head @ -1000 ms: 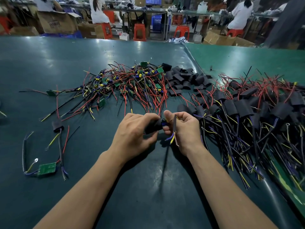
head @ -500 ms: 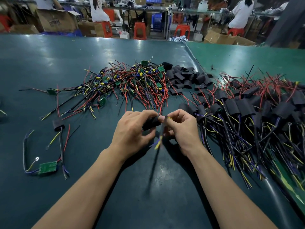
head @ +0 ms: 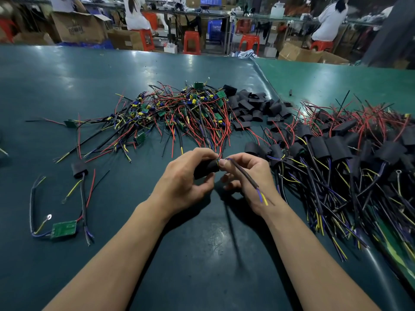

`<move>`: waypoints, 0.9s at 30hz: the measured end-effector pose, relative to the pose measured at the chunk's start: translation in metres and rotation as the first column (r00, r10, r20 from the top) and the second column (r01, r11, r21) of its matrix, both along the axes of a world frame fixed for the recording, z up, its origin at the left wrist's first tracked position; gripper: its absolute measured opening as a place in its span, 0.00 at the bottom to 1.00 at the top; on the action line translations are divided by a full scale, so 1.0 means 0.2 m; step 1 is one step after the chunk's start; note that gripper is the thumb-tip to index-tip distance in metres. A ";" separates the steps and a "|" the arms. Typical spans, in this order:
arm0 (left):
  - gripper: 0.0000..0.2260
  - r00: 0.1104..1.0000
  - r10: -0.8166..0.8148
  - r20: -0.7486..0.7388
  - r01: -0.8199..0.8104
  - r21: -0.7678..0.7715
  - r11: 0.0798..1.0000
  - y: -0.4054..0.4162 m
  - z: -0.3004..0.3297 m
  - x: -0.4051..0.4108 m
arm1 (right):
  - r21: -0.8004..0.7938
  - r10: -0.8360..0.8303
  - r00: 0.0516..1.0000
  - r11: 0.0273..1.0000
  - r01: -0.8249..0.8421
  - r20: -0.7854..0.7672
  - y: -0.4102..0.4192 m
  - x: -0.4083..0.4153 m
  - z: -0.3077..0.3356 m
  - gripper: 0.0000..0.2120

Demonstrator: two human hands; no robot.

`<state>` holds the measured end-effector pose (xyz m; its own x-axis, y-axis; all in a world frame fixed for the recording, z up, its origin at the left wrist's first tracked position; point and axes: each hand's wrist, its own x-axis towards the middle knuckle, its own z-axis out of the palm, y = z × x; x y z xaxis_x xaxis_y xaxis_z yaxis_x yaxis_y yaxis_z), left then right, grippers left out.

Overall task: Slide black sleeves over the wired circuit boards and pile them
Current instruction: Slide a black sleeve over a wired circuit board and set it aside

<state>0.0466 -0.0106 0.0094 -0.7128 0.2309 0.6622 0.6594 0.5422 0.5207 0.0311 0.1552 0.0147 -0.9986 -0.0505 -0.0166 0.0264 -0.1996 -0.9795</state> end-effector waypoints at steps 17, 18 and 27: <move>0.26 0.978 -0.165 0.130 0.146 0.140 0.979 0.02 -0.02 -0.01 | 0.127 0.063 0.986 0.991 -0.043 -0.154 -0.01 0.03 0.00 0.02; 0.28 0.978 -0.157 0.136 0.138 0.139 0.981 0.01 -0.02 -0.01 | 0.145 0.075 0.984 0.988 -0.052 -0.161 -0.01 0.04 0.00 0.02; 0.27 0.981 -0.148 0.124 0.131 0.135 0.982 0.01 -0.03 -0.03 | 0.103 0.110 0.981 0.990 -0.094 -0.162 -0.02 0.03 -0.03 0.05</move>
